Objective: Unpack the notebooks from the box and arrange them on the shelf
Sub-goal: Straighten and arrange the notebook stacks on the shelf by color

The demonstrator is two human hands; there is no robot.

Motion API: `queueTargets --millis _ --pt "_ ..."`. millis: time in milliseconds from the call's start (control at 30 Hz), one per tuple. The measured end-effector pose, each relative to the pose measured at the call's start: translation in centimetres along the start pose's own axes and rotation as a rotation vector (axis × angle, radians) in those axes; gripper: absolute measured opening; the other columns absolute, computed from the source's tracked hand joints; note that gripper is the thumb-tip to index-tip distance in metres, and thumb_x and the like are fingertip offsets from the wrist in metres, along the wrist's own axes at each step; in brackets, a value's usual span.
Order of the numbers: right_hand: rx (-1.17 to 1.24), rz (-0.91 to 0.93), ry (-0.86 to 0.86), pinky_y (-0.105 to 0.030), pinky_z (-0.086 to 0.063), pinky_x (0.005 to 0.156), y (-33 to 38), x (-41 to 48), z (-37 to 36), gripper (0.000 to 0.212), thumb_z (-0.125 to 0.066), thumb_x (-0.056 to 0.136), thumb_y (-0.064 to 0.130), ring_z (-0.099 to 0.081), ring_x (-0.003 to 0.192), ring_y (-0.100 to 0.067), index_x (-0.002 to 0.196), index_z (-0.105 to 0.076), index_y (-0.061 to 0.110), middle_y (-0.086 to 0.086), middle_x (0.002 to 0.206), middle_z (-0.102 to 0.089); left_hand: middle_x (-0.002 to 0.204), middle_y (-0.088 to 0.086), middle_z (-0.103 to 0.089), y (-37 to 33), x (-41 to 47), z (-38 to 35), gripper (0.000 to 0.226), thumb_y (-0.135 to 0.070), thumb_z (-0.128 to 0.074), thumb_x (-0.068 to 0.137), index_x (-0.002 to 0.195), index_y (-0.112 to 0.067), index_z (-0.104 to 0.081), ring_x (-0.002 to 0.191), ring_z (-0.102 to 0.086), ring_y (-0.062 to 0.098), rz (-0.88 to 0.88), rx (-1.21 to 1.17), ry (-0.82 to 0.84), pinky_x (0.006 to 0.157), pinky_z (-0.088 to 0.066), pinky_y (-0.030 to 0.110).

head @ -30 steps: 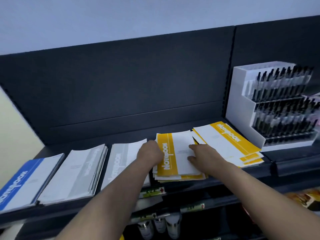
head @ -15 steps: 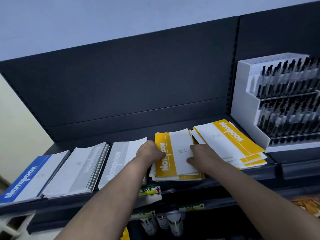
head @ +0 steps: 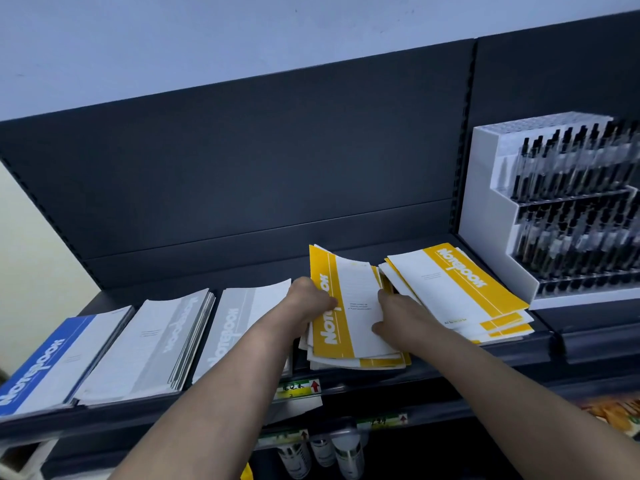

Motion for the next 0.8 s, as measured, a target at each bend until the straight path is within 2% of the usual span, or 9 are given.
queueTargets --millis 67,100,167,267,367,467,533,633,800 --pt "0.09 -0.024 -0.007 -0.031 -0.046 0.085 -0.1 0.1 0.3 0.071 -0.056 0.093 0.024 -0.051 0.12 -0.026 0.147 -0.016 0.002 -0.012 0.137 -0.046 0.109 0.012 -0.067 -0.3 -0.2 0.4 0.024 -0.012 -0.066 0.09 0.109 -0.005 -0.054 0.098 -0.067 0.031 -0.018 -0.081 0.003 0.082 -0.055 0.04" --pt "0.161 -0.027 -0.027 -0.033 -0.045 0.094 -0.1 0.1 0.6 0.086 -0.057 0.093 0.026 -0.046 0.127 -0.026 0.151 0.002 0.004 -0.012 0.145 -0.039 0.108 0.013 -0.067 -0.3 -0.2 0.8 0.021 -0.011 -0.066 0.09 0.106 -0.006 -0.054 0.094 -0.067 0.031 -0.032 -0.122 -0.011 0.079 -0.055 0.04" --pt "0.335 -0.01 -0.1 -0.038 -0.044 0.1 0.2 0.0 1.6 0.092 -0.055 0.095 0.026 -0.045 0.129 -0.027 0.15 0.017 0.007 -0.01 0.147 -0.038 0.105 0.013 -0.065 -0.3 -0.5 1.8 0.021 -0.009 -0.067 0.089 0.101 -0.011 -0.05 0.092 -0.067 0.03 -0.075 -0.211 -0.042 0.077 -0.055 0.04" --pt "0.685 -0.008 -0.178 -0.032 -0.043 0.093 1.1 -0.1 3.1 0.085 -0.052 0.098 0.019 -0.049 0.124 -0.026 0.151 0.014 0.01 -0.008 0.141 -0.047 0.108 0.009 -0.067 0.0 -1.1 3.6 0.032 -0.006 -0.064 0.09 0.118 -0.011 -0.05 0.097 -0.067 0.027 -0.229 -0.362 -0.028 0.085 -0.055 0.044" --pt "0.929 -0.001 -0.201 -0.035 -0.042 0.101 1.5 0.3 3.8 0.089 -0.056 0.096 0.021 -0.047 0.128 -0.024 0.152 0.013 0.018 -0.003 0.145 -0.043 0.113 0.007 -0.07 0.2 -1.7 4.7 0.038 -0.002 -0.06 0.093 0.128 -0.014 -0.052 0.104 -0.067 0.026 -0.368 -0.477 0.038 0.092 -0.053 0.047" --pt "0.954 0.081 -0.294 -0.042 -0.045 0.101 1.5 0.3 4.1 0.069 -0.056 0.095 0.016 -0.051 0.118 -0.019 0.149 -0.014 0.024 0.002 0.136 -0.051 0.118 0.004 -0.069 0.5 -2.0 4.4 0.04 -0.003 -0.058 0.094 0.13 -0.018 -0.05 0.107 -0.066 0.024 -0.445 -0.54 0.078 0.09 -0.053 0.043" --pt "0.934 0.117 -0.361 -0.042 -0.046 0.099 1.4 0.0 4.3 0.058 -0.049 0.097 0.011 -0.051 0.117 -0.018 0.145 -0.022 0.027 0.004 0.132 -0.052 0.12 0.005 -0.067 0.6 -1.7 3.8 0.042 -0.004 -0.058 0.094 0.132 -0.019 -0.047 0.108 -0.066 0.025 -0.455 -0.589 0.072 0.089 -0.054 0.044" --pt "0.923 0.124 -0.357 -0.04 -0.046 0.095 0.8 -0.3 3.6 0.056 -0.044 0.098 0.007 -0.049 0.115 -0.019 0.144 -0.02 0.028 0.001 0.13 -0.05 0.117 0.004 -0.068 1.2 -1.5 2.6 0.043 -0.004 -0.061 0.092 0.129 -0.021 -0.047 0.106 -0.066 0.025 -0.45 -0.608 0.08 0.088 -0.054 0.047" --pt "1.012 0.203 -0.283 -0.024 -0.043 0.083 0.5 -1.0 0.9 0.066 -0.045 0.097 -0.001 -0.045 0.121 -0.018 0.145 -0.009 0.027 -0.001 0.132 -0.044 0.113 0.009 -0.069 2.9 -1.4 0.2 0.044 -0.004 -0.07 0.086 0.119 -0.023 -0.05 0.1 -0.069 0.026 -0.392 -0.613 0.099 0.084 -0.057 0.05"
Point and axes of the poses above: each hand's wrist, its own x-axis towards the middle knuckle, its own z-axis out of the back of the hand, y = z × x, the point moved 1 cm from there along x, towards the middle knuckle
